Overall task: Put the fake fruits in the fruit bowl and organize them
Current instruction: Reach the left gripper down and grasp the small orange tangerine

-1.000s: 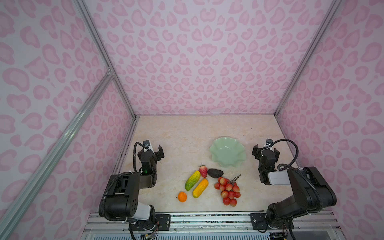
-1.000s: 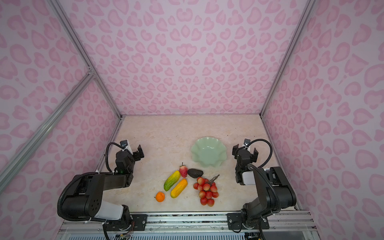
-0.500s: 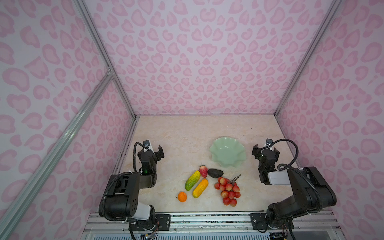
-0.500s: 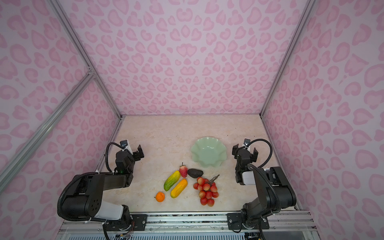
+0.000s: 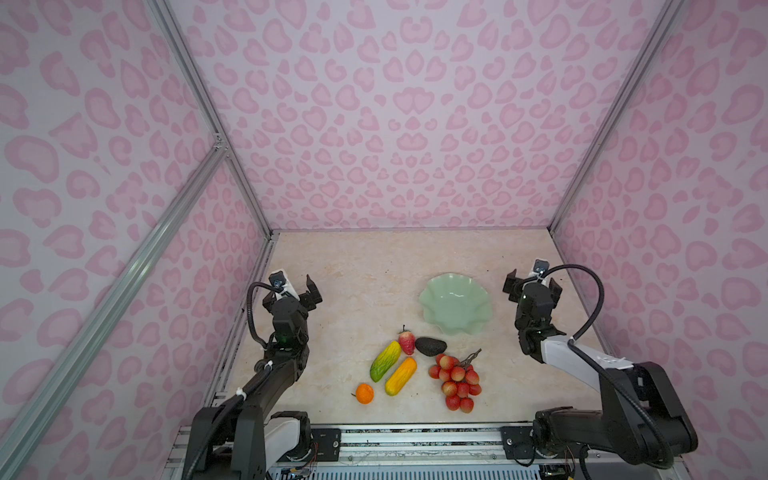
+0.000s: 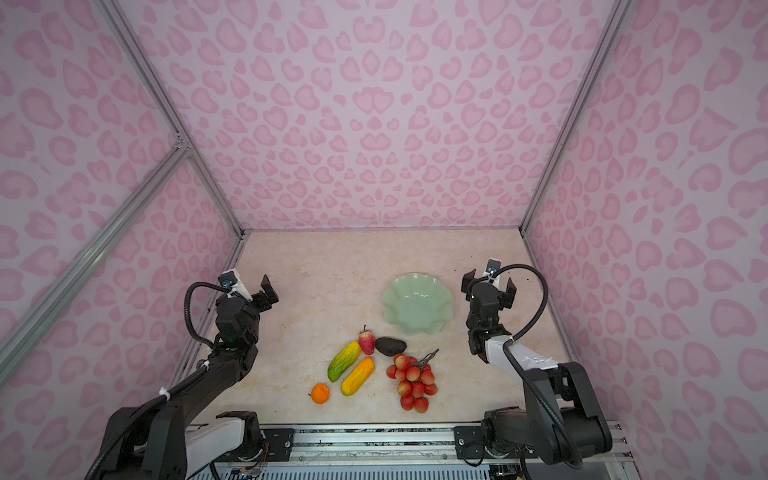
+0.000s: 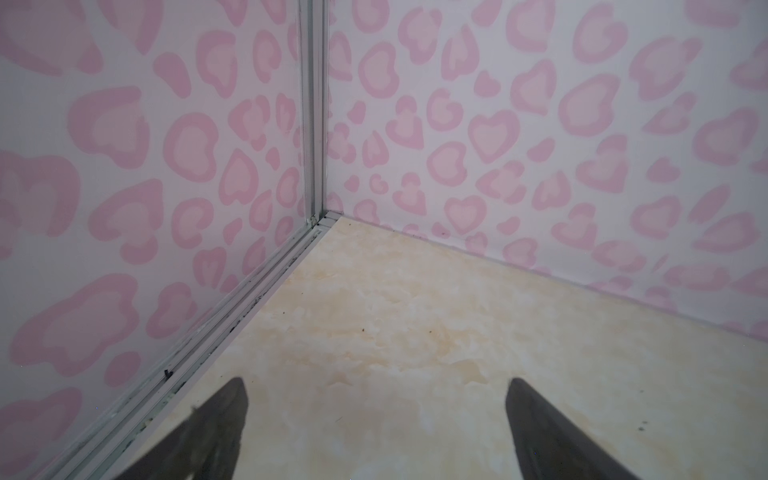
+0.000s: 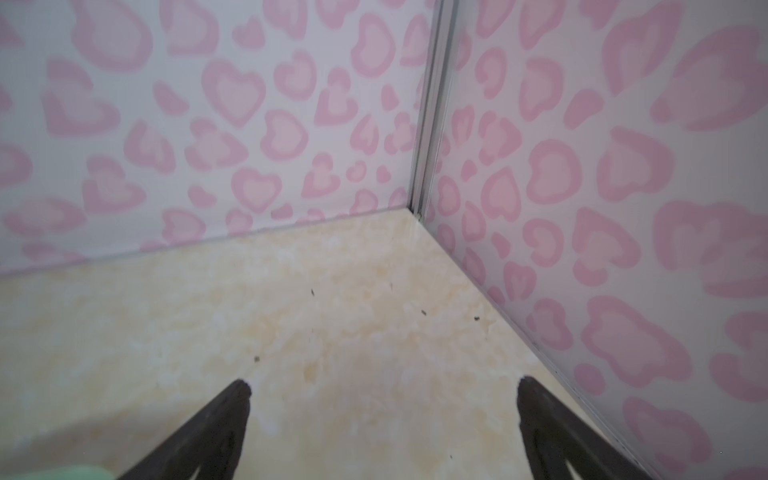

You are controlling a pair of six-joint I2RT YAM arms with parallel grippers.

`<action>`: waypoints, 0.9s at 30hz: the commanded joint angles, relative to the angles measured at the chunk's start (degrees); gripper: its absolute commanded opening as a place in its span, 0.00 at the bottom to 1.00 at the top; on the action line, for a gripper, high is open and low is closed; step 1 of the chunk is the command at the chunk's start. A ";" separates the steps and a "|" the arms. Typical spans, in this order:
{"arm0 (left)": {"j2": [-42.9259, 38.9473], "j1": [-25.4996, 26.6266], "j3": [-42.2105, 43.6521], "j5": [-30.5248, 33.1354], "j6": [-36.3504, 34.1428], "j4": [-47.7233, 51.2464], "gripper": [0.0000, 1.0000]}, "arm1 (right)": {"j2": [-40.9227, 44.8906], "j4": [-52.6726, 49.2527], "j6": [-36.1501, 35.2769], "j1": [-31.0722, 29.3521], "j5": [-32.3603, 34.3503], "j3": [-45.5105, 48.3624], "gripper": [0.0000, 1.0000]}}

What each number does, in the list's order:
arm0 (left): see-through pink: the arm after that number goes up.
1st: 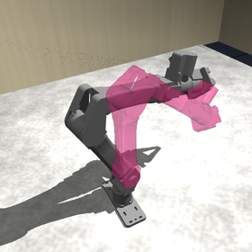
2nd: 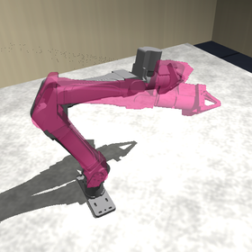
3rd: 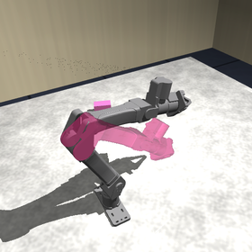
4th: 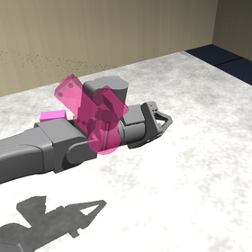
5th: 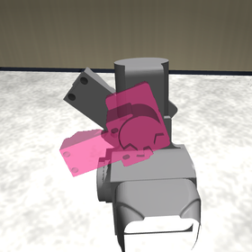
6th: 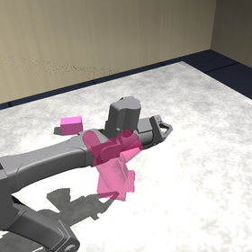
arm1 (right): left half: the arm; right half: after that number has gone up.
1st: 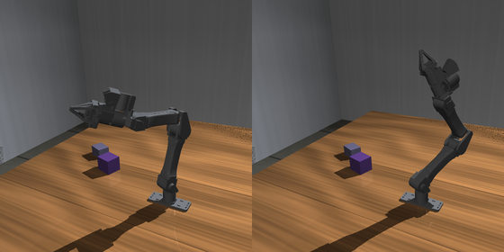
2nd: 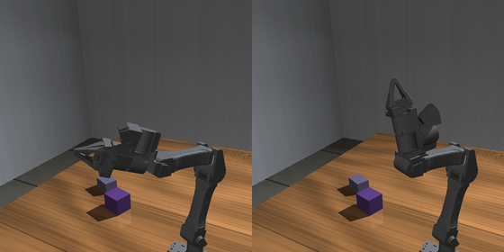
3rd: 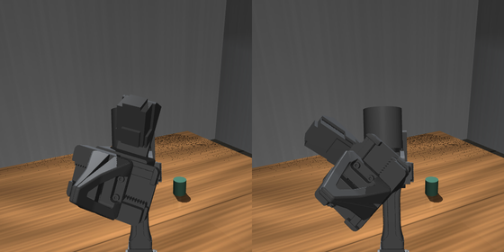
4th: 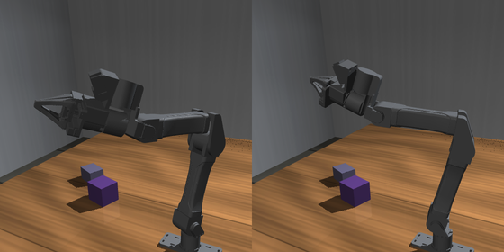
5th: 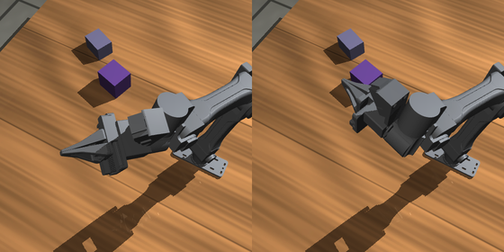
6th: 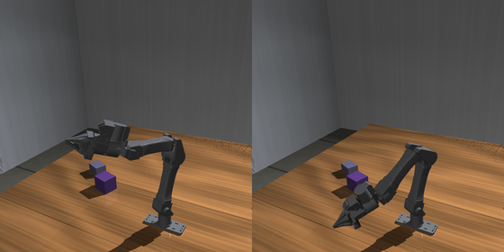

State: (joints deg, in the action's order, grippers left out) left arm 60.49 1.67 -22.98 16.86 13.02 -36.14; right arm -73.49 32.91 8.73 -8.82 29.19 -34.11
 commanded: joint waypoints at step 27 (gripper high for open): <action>-29.89 42.79 3.19 -13.71 47.45 72.94 0.74 | -1.20 -43.37 11.60 -6.21 -27.26 -19.40 0.97</action>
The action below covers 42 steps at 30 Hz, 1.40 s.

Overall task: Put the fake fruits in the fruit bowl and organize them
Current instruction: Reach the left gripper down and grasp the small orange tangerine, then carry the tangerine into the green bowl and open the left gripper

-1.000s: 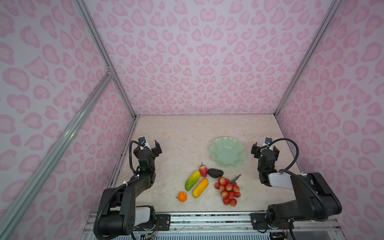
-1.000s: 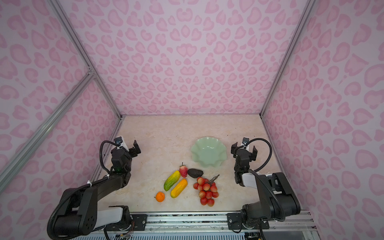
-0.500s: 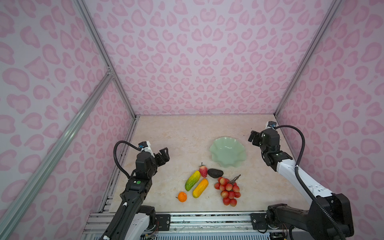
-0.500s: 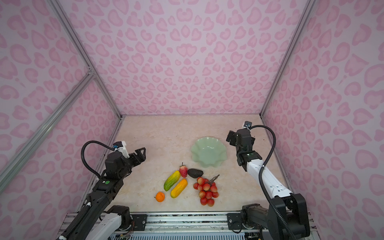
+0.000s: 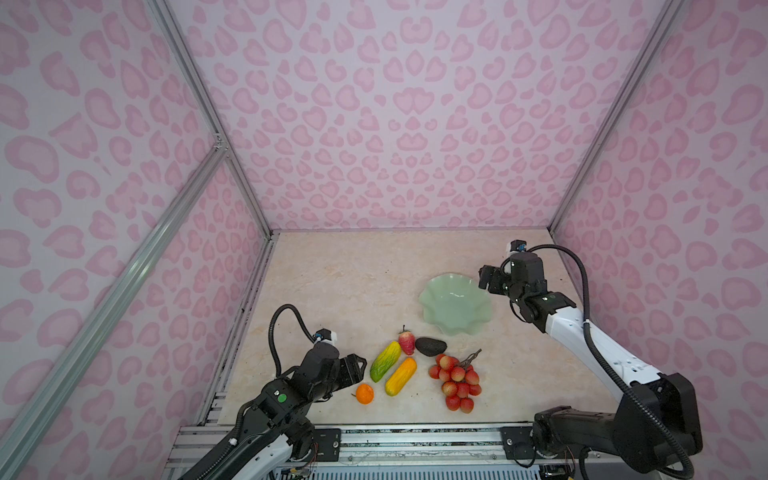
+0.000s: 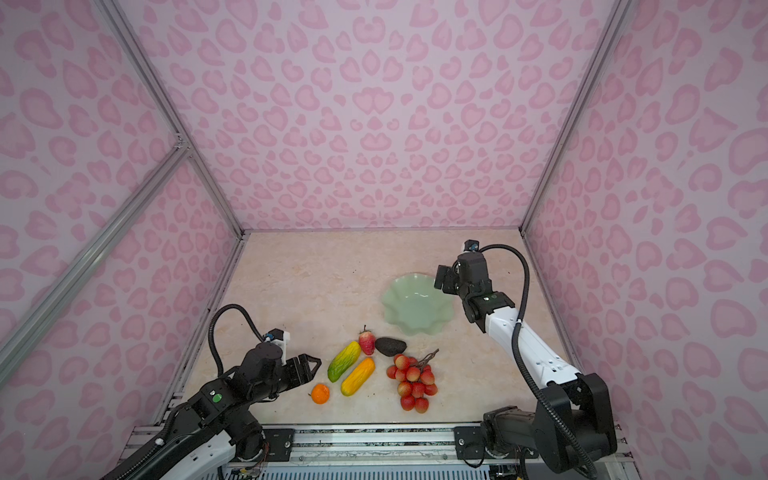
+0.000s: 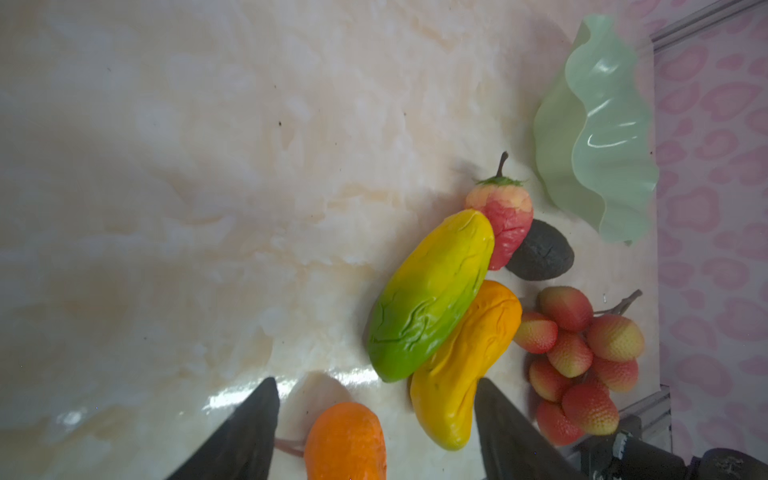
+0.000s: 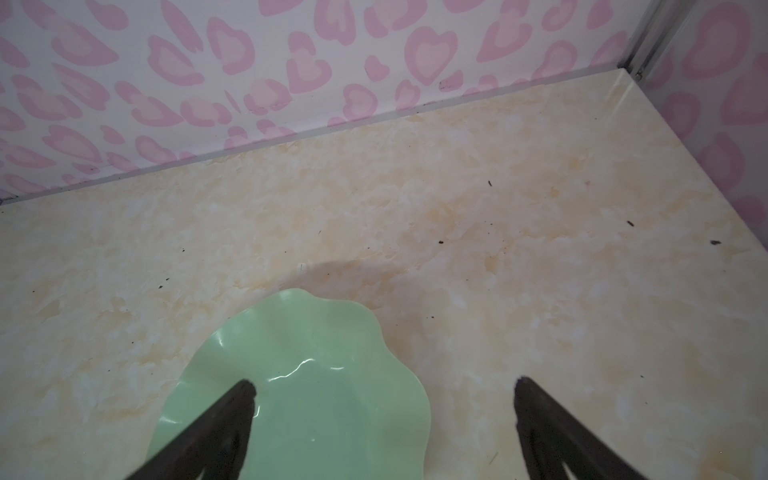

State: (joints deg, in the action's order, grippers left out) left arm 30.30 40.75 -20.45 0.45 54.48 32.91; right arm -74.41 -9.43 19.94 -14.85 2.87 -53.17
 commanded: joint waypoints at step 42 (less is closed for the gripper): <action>53.64 14.27 -51.86 12.56 -31.56 -6.10 0.37 | 3.61 -2.37 2.63 -0.04 -1.69 2.52 0.97</action>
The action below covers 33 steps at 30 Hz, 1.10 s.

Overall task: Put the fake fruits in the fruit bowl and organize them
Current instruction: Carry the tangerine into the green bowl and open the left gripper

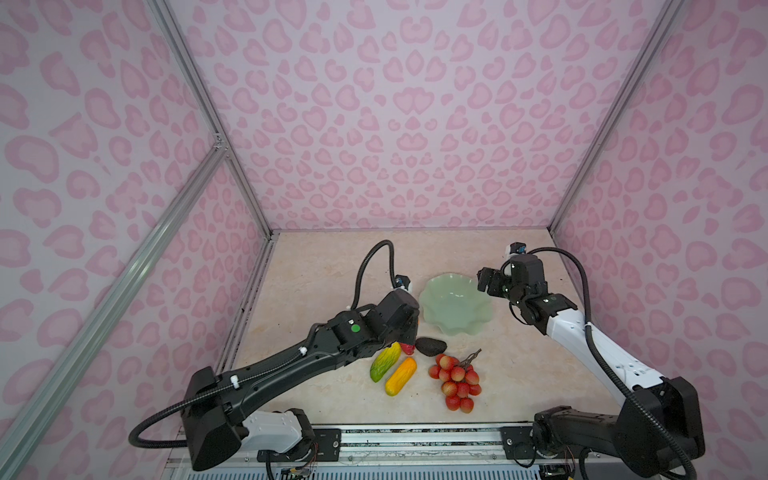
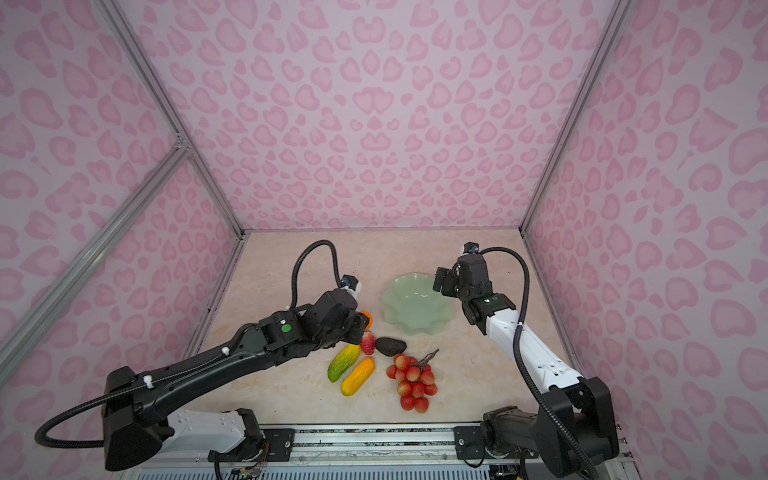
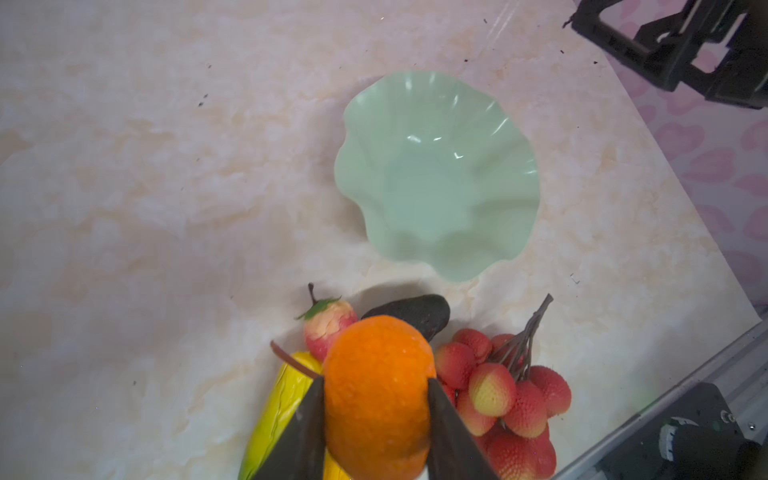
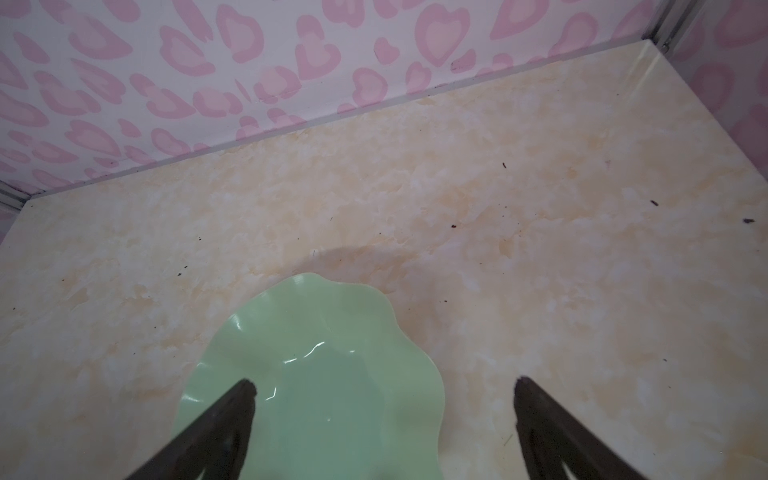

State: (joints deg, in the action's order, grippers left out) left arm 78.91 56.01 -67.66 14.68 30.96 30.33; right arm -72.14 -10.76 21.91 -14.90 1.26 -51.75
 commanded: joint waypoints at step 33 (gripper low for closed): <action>23.19 -7.40 -24.95 -8.58 -12.44 -11.08 0.71 | 5.04 -3.30 -2.04 -2.41 -5.75 3.31 0.88</action>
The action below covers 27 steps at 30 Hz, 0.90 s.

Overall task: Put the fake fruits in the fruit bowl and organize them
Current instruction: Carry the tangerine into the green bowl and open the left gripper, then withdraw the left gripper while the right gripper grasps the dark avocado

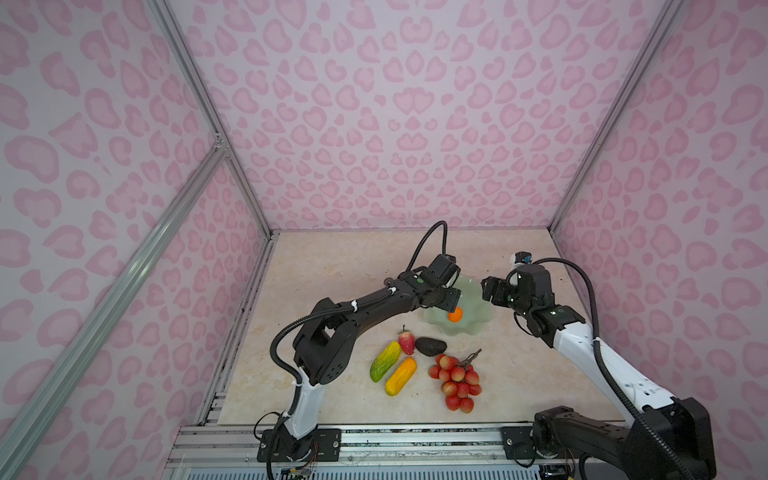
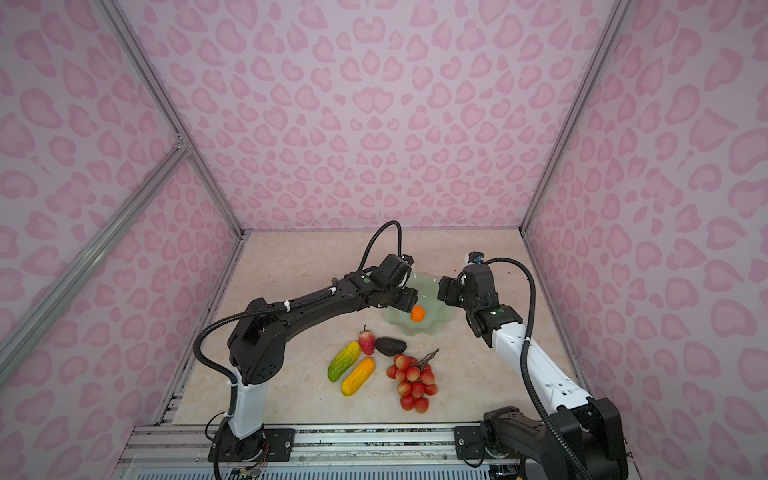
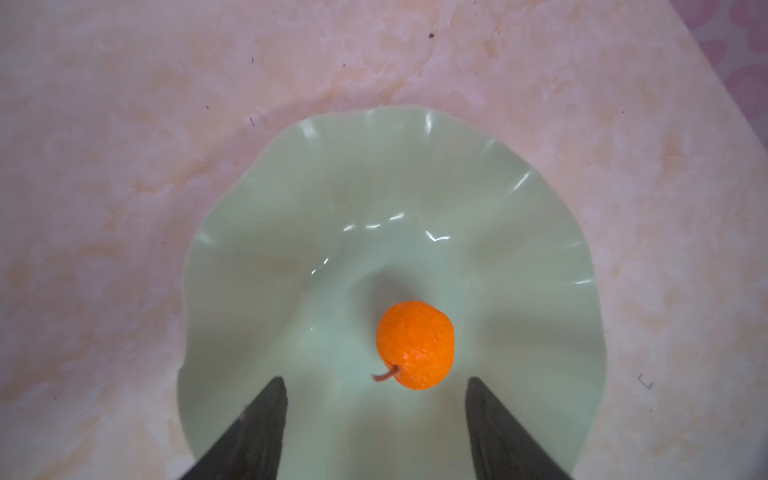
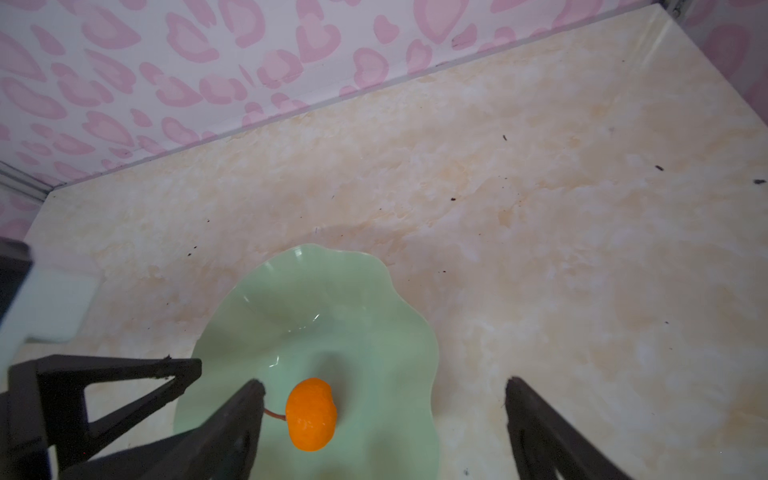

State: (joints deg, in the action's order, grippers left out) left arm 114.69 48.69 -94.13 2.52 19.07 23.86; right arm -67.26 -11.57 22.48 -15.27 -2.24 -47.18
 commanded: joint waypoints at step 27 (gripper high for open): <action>-98.89 -12.22 73.15 28.47 25.34 -1.35 0.90 | -26.85 -21.47 -14.42 -36.87 5.79 -14.76 0.80</action>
State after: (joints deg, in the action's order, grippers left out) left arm 19.20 36.49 -22.06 28.62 40.91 20.10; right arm -91.66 -30.65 9.91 -51.68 -0.27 -61.47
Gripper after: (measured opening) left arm 0.901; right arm 0.797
